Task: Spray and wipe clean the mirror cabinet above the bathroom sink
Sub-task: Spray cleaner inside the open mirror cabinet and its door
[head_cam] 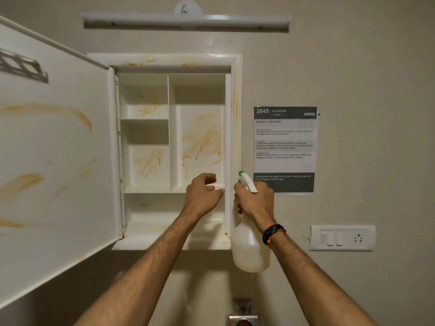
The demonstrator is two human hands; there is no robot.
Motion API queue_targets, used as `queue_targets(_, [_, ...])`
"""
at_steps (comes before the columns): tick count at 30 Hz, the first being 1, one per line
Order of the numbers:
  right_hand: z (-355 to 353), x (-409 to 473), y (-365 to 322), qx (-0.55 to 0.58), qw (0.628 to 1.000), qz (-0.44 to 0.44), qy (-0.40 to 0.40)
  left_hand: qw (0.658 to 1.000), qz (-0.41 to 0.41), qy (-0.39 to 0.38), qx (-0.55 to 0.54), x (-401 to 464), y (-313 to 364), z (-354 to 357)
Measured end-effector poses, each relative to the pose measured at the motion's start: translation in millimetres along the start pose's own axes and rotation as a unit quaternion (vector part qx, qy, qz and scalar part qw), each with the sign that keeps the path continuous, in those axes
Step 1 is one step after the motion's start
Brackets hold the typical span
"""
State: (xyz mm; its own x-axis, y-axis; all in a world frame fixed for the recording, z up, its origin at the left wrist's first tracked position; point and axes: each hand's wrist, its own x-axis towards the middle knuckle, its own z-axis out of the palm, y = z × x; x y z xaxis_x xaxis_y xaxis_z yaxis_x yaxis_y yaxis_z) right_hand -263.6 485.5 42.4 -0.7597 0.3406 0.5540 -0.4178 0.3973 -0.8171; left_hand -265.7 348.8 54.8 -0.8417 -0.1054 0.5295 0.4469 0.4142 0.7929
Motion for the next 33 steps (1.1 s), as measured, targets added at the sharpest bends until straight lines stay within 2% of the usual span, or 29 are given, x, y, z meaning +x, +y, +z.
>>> queue_targets(9, [-4, 35, -51, 0.014, 0.999, -0.043, 0.024, 0.999, 0.036, 0.030, -0.002, 35, 44, -14])
queue_targets(16, [-4, 40, -65, 0.020, 0.997, -0.062, 0.032, 0.999, 0.041, 0.034, 0.007, 41, 48, -23])
queue_targets(24, [20, -1, -27, 0.066, 0.995, -0.002, -0.078, 0.998, -0.015, 0.049, 0.029, 11, 3, -42])
queue_targets(33, [50, -47, 3, 0.084, 0.981, 0.040, -0.167, 0.992, -0.078, 0.078, 0.062, -32, -44, -72])
